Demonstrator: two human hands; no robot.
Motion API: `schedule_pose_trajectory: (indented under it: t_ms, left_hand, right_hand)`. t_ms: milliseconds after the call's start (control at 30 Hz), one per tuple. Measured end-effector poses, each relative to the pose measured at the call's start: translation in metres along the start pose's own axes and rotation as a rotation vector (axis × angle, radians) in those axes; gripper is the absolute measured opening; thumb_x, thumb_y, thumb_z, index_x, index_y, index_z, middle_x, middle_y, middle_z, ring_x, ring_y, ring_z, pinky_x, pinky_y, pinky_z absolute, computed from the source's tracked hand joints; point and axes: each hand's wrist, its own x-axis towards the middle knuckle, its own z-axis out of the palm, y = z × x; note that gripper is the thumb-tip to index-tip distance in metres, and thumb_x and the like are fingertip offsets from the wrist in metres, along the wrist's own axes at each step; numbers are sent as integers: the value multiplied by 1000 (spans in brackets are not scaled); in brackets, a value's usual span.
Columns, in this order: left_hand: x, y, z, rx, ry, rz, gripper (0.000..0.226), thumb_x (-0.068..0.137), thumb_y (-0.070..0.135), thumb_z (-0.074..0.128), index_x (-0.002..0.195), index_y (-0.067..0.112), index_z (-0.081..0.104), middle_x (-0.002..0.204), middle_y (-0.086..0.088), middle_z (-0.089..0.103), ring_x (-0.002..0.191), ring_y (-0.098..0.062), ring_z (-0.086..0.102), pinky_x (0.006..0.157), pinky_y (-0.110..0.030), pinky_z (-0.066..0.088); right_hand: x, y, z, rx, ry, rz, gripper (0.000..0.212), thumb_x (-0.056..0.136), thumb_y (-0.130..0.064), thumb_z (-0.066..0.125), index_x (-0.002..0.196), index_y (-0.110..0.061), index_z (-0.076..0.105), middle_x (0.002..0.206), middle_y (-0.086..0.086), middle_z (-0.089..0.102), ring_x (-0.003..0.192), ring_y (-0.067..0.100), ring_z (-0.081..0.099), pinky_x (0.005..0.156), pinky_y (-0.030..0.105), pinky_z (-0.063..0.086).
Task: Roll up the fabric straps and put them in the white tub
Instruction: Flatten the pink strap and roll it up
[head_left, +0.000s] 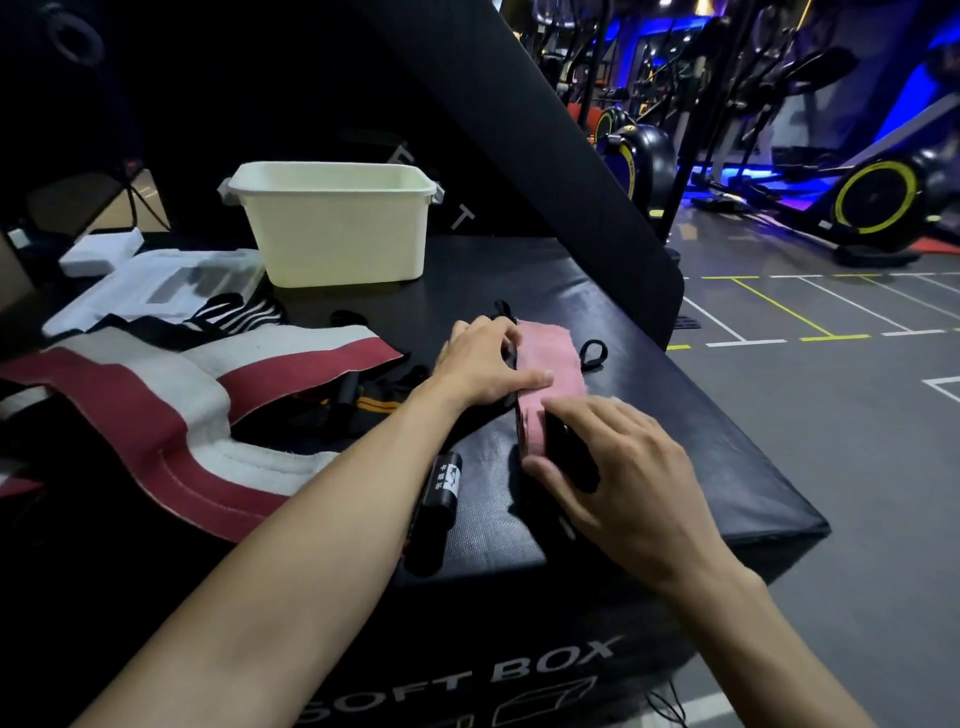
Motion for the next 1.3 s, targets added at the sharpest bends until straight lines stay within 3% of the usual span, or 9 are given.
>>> schedule_pose_trajectory:
  t_ms: [200, 367, 467, 667, 800, 900, 1067, 1200, 1300]
  left_hand:
    - [1, 4, -2, 38, -51, -76, 83, 68, 71, 80, 130, 20, 62, 134, -3, 49, 134, -24, 35, 112, -46, 40]
    - [3, 3, -3, -2, -43, -60, 68, 66, 68, 84, 119, 28, 72, 123, 0, 59, 134, -26, 37, 111, -44, 41]
    - [5, 0, -3, -81, -54, -78, 54, 63, 63, 88, 105, 31, 77, 94, 7, 55, 135, -22, 37, 111, -37, 42]
    - [14, -8, 3, -83, -56, -54, 33, 40, 88, 61, 58, 59, 66, 92, 7, 74, 117, -19, 57, 105, -37, 49]
    - [10, -6, 1, -118, -50, -56, 24, 49, 81, 69, 57, 58, 66, 91, 11, 74, 111, -17, 62, 103, -38, 49]
    - [12, -7, 2, -116, -38, -46, 27, 69, 62, 83, 56, 45, 67, 82, 18, 72, 106, -18, 63, 100, -41, 50]
    - [10, -7, 2, -114, -65, -36, 19, 55, 78, 69, 59, 60, 65, 89, 11, 74, 109, -17, 62, 102, -40, 50]
    - [10, -7, 2, -118, -61, -42, 24, 52, 82, 67, 58, 58, 66, 89, 10, 74, 110, -15, 62, 102, -37, 50]
    - [12, -9, 3, -118, -54, -38, 28, 60, 76, 73, 57, 50, 68, 88, 10, 74, 110, -17, 62, 102, -38, 50]
  right_hand:
    - [9, 17, 1, 44, -140, -23, 62, 74, -29, 86, 129, -30, 56, 124, -12, 65, 118, 13, 57, 116, 40, 37]
    - [18, 21, -5, 35, -163, -79, 57, 70, -31, 88, 121, -29, 62, 114, -9, 70, 104, 16, 57, 97, 38, 45]
    - [19, 18, -17, 25, -219, -110, 52, 78, -42, 80, 122, -32, 54, 107, -13, 69, 102, 16, 61, 90, 33, 38]
    - [12, 16, -32, 102, -349, -91, 39, 87, -46, 71, 111, -35, 42, 91, -19, 61, 86, 4, 51, 92, 36, 34]
    - [19, 19, -37, 205, -460, -22, 34, 91, -46, 69, 113, -35, 46, 85, -14, 60, 80, 14, 55, 73, 36, 39]
    - [22, 23, -34, 340, -475, 50, 26, 96, -45, 64, 116, -35, 51, 100, -14, 67, 90, 9, 62, 84, 36, 50]
    - [22, 27, -19, 408, -416, 130, 17, 101, -44, 54, 114, -34, 57, 103, -16, 63, 97, 5, 58, 90, 35, 47]
    - [29, 24, -4, 220, -351, 162, 35, 105, -51, 34, 118, -34, 62, 114, -16, 48, 112, 13, 40, 95, 37, 31]
    - [34, 20, 0, 72, -298, 136, 51, 98, -55, 21, 123, -36, 62, 114, -13, 54, 113, 16, 44, 89, 34, 25]
